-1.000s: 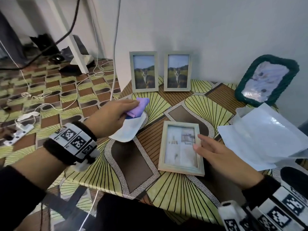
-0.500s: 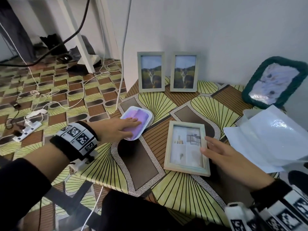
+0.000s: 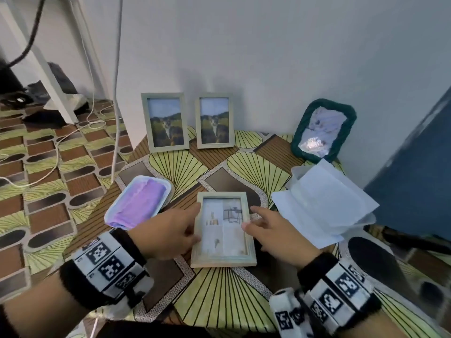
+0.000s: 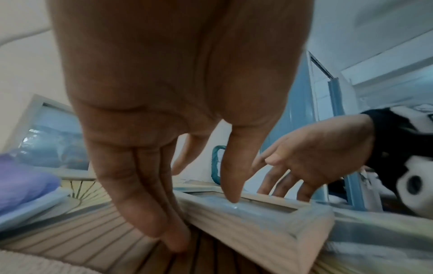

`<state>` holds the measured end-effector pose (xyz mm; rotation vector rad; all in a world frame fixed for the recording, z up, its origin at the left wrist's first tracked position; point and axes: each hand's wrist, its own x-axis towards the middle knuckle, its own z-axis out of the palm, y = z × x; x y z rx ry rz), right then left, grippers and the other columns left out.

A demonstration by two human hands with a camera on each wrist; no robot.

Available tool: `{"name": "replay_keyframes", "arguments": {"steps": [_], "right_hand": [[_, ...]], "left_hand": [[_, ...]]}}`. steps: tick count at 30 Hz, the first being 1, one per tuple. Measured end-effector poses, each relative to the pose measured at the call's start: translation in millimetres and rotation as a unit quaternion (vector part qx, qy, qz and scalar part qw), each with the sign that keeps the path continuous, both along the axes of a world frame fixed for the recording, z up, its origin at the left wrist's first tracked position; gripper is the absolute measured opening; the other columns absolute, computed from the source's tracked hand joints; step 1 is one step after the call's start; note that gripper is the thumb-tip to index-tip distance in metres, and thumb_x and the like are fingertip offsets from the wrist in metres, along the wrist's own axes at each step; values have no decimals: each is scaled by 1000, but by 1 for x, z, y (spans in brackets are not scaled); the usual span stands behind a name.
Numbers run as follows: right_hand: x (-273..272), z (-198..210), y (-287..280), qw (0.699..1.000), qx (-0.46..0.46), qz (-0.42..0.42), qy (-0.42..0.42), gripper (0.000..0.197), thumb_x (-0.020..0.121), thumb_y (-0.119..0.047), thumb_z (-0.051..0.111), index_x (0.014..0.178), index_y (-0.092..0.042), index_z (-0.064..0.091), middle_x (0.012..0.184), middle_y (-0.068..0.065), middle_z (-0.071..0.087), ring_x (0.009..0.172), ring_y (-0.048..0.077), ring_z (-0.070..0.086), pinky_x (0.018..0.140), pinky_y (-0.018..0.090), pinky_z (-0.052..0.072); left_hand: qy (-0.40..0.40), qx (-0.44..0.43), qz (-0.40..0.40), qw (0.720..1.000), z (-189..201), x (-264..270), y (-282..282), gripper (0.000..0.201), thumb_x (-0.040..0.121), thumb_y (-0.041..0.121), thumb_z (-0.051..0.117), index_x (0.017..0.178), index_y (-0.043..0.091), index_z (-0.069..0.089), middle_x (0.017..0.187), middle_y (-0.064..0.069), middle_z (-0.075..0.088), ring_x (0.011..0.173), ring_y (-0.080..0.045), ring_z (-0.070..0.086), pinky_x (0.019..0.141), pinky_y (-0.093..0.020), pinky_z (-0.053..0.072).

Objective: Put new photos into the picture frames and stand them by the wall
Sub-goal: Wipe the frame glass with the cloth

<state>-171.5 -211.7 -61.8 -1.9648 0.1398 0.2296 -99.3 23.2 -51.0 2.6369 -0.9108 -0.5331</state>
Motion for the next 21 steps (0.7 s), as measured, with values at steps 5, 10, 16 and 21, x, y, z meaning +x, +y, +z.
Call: {"name": "replay_keyframes", "arguments": {"steps": [5,10,16,21], "right_hand": [[6,-7,7,998,56,-33,-2,22,97,-22,56,92,-43,56,89,-25,71,84,-7,67,61,7,49],[6,-15,10,995,82,-58,-1,24,97,-17,55,90,-40,57,88,-27,70,86,-10,66,65,10,51],[3,-18,10,993,99,-67,-3,26,96,-15,55,91,-40,56,89,-32,69,87,-10,65,68,12,53],[2,-20,5,987,145,-69,3,28,97,-6,52,85,-31,50,75,-43,62,76,-20,61,56,2,45]], "left_hand": [[78,-94,65,990,-5,8,-1,68,83,11,72,139,35,40,89,8,64,77,0,64,77,-26,57],[113,-159,90,977,-8,5,-1,54,80,1,72,125,28,57,86,7,64,66,6,63,65,-14,52],[152,-199,96,964,-8,2,-5,60,79,-5,73,117,37,54,77,35,65,66,10,63,62,-8,48],[179,-224,98,953,-10,4,-3,68,76,-8,76,103,48,49,80,30,69,69,5,67,62,-9,50]]}}
